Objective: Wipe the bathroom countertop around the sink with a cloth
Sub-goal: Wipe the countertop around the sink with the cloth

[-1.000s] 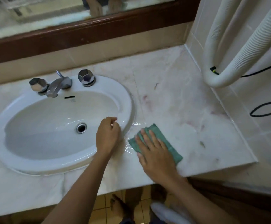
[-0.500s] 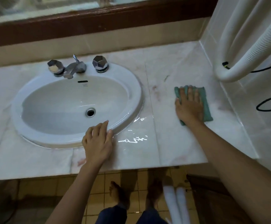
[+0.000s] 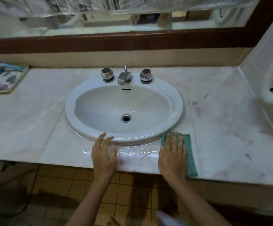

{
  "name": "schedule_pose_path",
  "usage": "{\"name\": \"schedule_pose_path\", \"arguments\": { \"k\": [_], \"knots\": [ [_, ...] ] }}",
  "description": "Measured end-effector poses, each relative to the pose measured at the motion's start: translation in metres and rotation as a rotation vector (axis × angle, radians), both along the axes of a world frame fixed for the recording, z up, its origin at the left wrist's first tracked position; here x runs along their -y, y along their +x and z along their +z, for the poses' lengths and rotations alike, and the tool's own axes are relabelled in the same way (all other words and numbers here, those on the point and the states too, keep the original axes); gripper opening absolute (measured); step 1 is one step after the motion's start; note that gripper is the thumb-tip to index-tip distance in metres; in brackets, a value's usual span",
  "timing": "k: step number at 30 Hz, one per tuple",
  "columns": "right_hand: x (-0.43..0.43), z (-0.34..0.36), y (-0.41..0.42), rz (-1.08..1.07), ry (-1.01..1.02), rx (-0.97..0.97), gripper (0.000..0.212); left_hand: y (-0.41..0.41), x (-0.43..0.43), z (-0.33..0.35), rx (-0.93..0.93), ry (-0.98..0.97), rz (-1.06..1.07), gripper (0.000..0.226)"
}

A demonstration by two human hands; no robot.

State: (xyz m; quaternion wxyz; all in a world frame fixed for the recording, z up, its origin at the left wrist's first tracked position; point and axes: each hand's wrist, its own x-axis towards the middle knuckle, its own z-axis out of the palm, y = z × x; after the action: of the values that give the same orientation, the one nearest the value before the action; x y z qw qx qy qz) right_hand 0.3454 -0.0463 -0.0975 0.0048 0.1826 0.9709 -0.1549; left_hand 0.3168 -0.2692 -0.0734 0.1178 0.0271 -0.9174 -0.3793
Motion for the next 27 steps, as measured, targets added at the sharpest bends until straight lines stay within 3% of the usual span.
{"name": "schedule_pose_path", "arguments": {
  "k": [4,7,13,16,21,23,27],
  "knots": [
    [0.084,0.001,0.019,0.051,-0.005,0.021,0.065,0.024,0.108,-0.016,0.177,-0.04,0.398,0.038],
    [0.145,0.002,0.021,0.079,-0.002,0.031,0.066,0.023,0.183,-0.022,0.284,-0.127,0.489,0.042],
    [0.232,-0.003,0.013,0.222,0.015,0.009,0.062,0.003,0.283,-0.031,0.336,-0.302,0.33,0.049],
    [0.255,-0.003,-0.001,0.333,0.047,-0.01,0.06,0.002,0.293,-0.031,0.352,-0.347,0.266,0.053],
    [0.268,0.008,-0.047,0.733,0.089,0.079,0.066,-0.001,0.307,-0.024,0.409,-0.338,0.183,0.057],
    [0.278,0.011,-0.067,0.782,0.059,0.105,0.069,0.001,0.31,-0.021,0.438,-0.353,0.155,0.061],
    [0.316,0.018,-0.08,0.82,-0.033,0.139,0.053,0.0,0.312,-0.014,0.502,-0.391,0.118,0.073]
  ]
}}
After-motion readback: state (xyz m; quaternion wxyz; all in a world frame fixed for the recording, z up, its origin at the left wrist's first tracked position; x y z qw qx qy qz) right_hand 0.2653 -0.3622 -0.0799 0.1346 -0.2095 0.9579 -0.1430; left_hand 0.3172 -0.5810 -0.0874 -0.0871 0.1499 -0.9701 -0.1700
